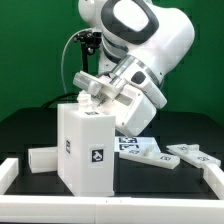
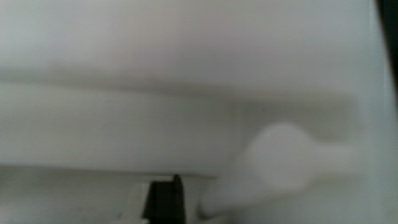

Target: Assemble cabinet

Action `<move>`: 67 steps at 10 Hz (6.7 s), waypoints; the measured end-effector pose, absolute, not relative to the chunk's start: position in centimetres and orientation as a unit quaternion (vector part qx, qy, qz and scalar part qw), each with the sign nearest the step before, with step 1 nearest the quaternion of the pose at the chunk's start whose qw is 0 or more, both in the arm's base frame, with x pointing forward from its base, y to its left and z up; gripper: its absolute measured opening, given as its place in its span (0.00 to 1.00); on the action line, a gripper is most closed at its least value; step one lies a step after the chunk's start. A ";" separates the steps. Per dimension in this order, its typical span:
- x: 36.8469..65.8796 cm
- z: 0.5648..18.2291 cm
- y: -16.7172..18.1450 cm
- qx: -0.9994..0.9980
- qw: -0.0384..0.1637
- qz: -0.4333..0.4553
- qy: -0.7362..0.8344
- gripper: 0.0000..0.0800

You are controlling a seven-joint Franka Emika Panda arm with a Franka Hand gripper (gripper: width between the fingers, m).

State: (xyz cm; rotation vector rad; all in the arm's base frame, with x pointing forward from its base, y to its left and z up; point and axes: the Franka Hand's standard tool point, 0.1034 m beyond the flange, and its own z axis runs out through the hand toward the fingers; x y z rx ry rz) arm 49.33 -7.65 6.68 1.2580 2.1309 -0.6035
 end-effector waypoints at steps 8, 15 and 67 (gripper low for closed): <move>50.3 8.8 -3.7 0.611 0.257 -0.216 0.717 0.11; 50.8 11.1 -5.7 0.670 0.116 -0.116 0.724 0.11; 58.1 5.6 2.2 0.992 -0.056 0.034 -0.106 1.00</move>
Offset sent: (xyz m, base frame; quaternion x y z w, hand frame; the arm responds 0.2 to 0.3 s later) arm 0.0045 0.0157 0.0059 0.0254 -0.0048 0.0723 0.9970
